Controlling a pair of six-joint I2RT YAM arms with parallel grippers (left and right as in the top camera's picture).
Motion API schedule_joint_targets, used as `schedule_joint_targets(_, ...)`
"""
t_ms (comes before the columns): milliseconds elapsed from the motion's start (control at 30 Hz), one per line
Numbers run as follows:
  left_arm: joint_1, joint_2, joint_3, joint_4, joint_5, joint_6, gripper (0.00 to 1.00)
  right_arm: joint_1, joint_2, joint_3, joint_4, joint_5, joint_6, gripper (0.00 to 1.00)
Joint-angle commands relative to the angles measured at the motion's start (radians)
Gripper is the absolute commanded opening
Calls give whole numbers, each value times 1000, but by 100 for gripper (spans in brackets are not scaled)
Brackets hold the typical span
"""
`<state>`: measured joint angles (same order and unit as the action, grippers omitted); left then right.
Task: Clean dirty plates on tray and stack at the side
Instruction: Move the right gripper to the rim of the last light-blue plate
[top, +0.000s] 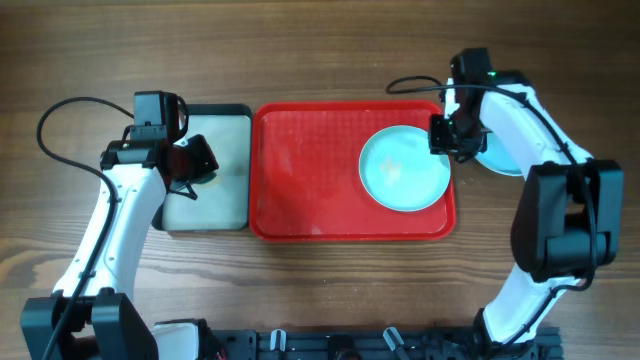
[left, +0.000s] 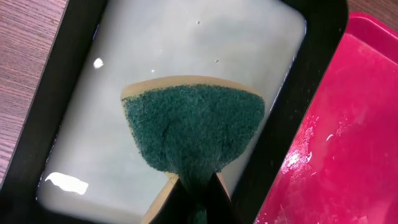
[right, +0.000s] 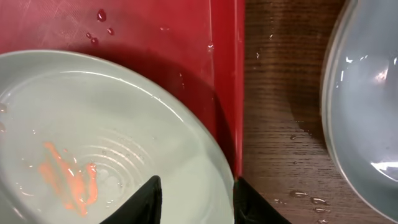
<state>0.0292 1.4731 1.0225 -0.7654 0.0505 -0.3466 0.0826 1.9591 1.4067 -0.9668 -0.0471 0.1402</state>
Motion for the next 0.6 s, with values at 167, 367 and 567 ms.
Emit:
schedule_joint_targets(167,1,-14,-5,-1,5,-2,4,5,-27,-95,51,52,-8,36)
schedule_joint_targets(367,1,-14,-5,-9,5,-2,4,5,-26,-126,69,-39,45,22)
schedule_joint_targets(567,1,-14,-5,-9,5,-2,4,5,-26,-126,69,-234,43,22)
